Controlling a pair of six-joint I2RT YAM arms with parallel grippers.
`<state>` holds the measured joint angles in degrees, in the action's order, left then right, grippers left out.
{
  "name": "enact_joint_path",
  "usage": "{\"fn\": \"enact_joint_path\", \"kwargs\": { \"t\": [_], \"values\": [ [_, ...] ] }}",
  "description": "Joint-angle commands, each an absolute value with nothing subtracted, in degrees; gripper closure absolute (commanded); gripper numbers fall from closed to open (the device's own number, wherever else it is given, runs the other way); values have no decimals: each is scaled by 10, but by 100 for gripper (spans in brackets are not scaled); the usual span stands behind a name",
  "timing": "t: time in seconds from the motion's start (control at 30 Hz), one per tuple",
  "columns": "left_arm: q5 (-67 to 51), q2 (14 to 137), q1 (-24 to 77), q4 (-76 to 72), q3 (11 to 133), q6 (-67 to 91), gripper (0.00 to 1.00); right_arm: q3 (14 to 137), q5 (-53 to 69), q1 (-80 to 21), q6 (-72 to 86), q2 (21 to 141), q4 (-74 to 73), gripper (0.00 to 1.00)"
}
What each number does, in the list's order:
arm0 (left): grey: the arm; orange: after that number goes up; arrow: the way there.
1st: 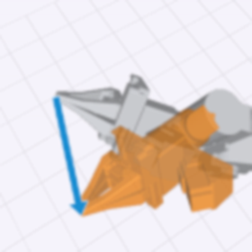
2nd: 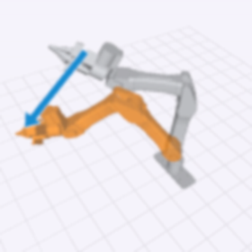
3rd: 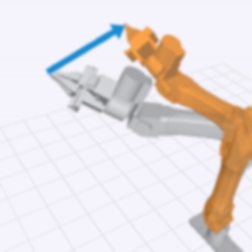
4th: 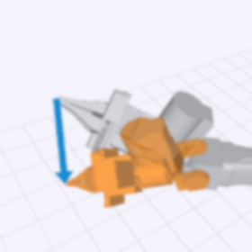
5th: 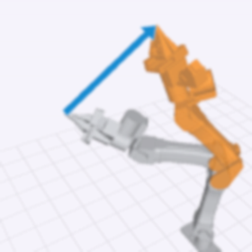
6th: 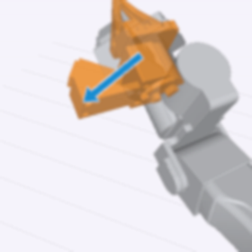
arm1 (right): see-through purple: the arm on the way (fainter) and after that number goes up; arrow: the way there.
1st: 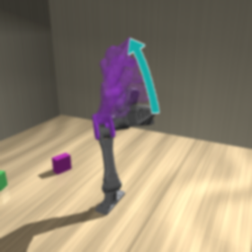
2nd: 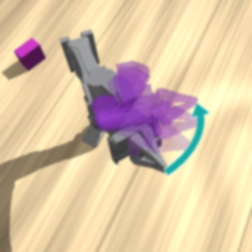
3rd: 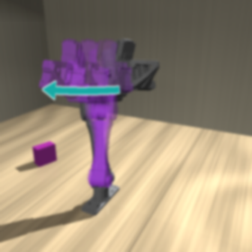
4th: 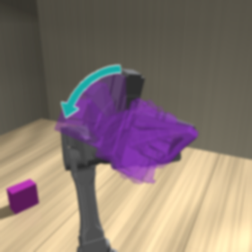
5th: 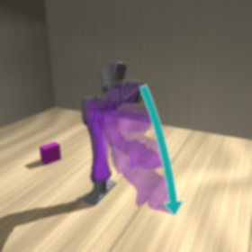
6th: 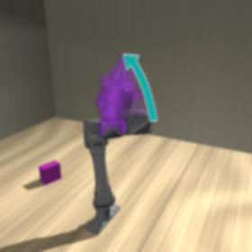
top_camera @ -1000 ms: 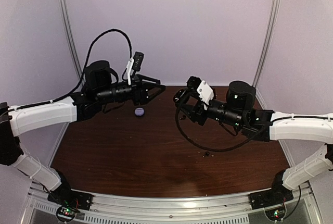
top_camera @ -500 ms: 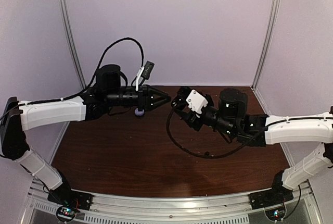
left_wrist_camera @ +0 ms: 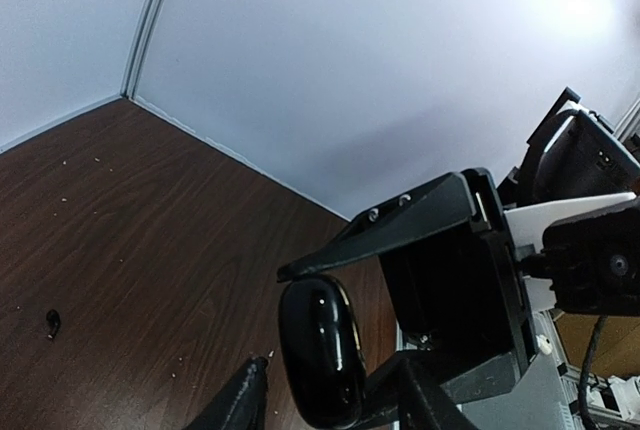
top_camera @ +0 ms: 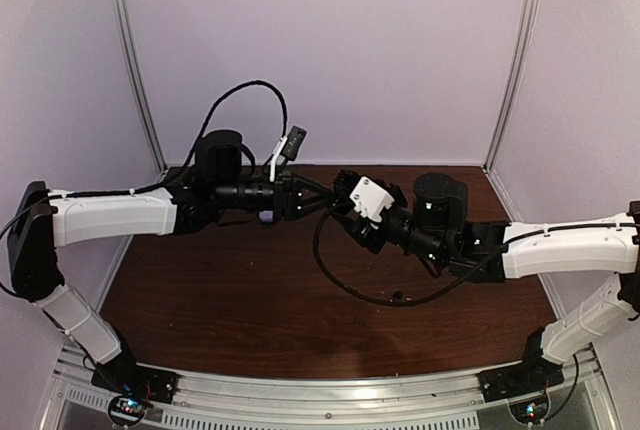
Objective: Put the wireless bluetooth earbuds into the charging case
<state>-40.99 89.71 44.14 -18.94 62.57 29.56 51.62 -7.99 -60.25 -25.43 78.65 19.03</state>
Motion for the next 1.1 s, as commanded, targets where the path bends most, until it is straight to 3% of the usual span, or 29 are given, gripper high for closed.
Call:
{"fn": "enact_joint_path", "kwargs": {
  "t": [0.0, 0.23, 0.53, 0.7, 0.83, 1.07],
  "values": [
    [-423, 908, 448, -226, 636, 302, 55, 542, -107, -609, -260, 795, 198, 49],
    [-428, 916, 450, -230, 641, 303, 64, 546, -117, -609, -264, 800, 198, 48],
    [-440, 924, 449, -235, 650, 307, 83, 545, -120, -610, -270, 801, 202, 45],
    [-434, 914, 449, -221, 650, 285, 90, 536, -123, -610, -267, 794, 202, 37],
    [-412, 900, 448, -195, 646, 250, 94, 528, -122, -604, -257, 788, 195, 22],
    [-408, 876, 428, -169, 628, 191, 96, 524, -33, -583, -217, 769, 143, 14]
  ]
}}
